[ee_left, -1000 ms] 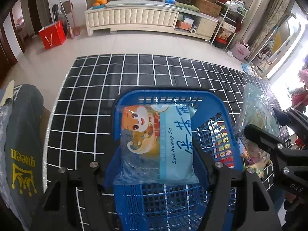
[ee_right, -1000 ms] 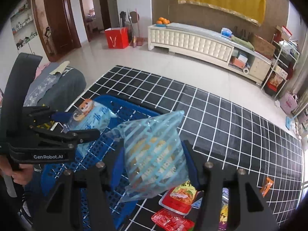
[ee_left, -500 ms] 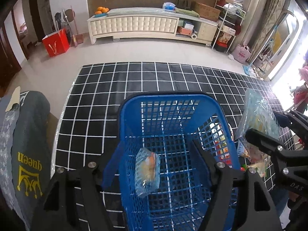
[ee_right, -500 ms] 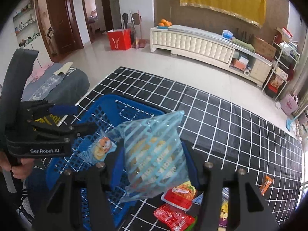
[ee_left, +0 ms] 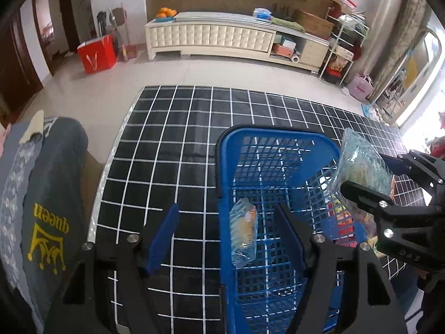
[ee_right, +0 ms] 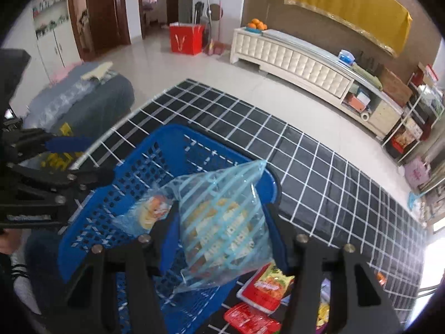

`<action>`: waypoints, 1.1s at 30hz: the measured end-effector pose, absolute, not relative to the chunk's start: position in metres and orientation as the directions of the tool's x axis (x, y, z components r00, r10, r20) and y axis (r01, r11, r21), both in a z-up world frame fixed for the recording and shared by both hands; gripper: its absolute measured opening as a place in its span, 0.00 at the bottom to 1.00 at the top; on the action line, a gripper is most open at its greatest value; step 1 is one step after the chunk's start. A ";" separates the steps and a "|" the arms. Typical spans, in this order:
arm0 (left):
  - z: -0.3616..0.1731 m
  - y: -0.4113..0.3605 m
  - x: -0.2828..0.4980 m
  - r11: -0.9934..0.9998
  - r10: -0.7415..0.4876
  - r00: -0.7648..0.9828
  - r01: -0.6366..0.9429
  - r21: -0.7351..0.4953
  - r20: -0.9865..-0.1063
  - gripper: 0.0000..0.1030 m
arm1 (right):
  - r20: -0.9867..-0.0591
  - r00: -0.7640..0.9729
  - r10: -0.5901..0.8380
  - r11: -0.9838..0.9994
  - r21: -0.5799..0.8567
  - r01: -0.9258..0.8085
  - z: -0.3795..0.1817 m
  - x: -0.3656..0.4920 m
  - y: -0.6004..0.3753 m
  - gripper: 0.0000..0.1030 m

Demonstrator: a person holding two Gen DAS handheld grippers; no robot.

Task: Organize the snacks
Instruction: 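Open the left tool to drop the pastry bag while the right releases the bread bag into the basket, then move both open tools back to the snack pile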

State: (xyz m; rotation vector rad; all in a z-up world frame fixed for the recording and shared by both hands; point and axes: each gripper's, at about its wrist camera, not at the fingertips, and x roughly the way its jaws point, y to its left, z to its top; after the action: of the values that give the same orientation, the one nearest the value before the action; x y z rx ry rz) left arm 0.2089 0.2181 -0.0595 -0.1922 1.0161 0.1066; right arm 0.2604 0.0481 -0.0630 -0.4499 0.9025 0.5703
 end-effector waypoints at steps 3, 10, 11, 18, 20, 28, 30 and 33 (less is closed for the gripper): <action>-0.069 0.225 0.210 0.974 -0.011 0.514 -0.190 -0.126 -0.858 0.67 | -0.838 0.509 0.199 0.767 -0.190 -0.613 -0.076 0.269 0.056 0.59; -0.073 0.223 0.212 0.975 -0.026 0.513 -0.177 -0.135 -0.858 0.67 | -0.845 0.505 0.175 0.754 -0.214 -0.621 -0.086 0.279 0.061 0.59; -0.074 0.222 0.213 0.975 -0.028 0.514 -0.175 -0.137 -0.857 0.67 | -0.846 0.503 0.174 0.751 -0.217 -0.624 -0.086 0.280 0.063 0.61; -0.076 0.219 0.214 0.974 -0.032 0.511 -0.176 -0.141 -0.859 0.67 | -0.787 0.606 0.119 0.734 -0.341 -0.587 -0.080 0.276 0.063 0.92; -0.076 0.218 0.213 0.974 -0.031 0.511 -0.179 -0.141 -0.859 0.67 | -0.766 0.631 0.124 0.745 -0.348 -0.569 -0.073 0.275 0.059 0.93; -0.061 0.201 0.205 0.978 -0.032 0.528 -0.157 -0.134 -0.849 0.67 | -0.744 0.649 0.160 0.773 -0.315 -0.551 -0.043 0.257 0.033 0.93; -0.054 0.192 0.203 0.981 -0.033 0.536 -0.144 -0.130 -0.844 0.67 | -0.734 0.658 0.168 0.780 -0.309 -0.544 -0.033 0.251 0.022 0.93; -0.042 0.176 0.199 0.985 -0.034 0.552 -0.121 -0.120 -0.833 0.67 | -0.722 0.670 0.171 0.794 -0.301 -0.527 -0.023 0.243 0.005 0.93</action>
State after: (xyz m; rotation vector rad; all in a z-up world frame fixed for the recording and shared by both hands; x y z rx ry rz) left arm 0.1988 0.1757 -0.0424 -0.1709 0.9861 0.0520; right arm 0.2434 0.0049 -0.0226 -0.5246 0.7382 0.4145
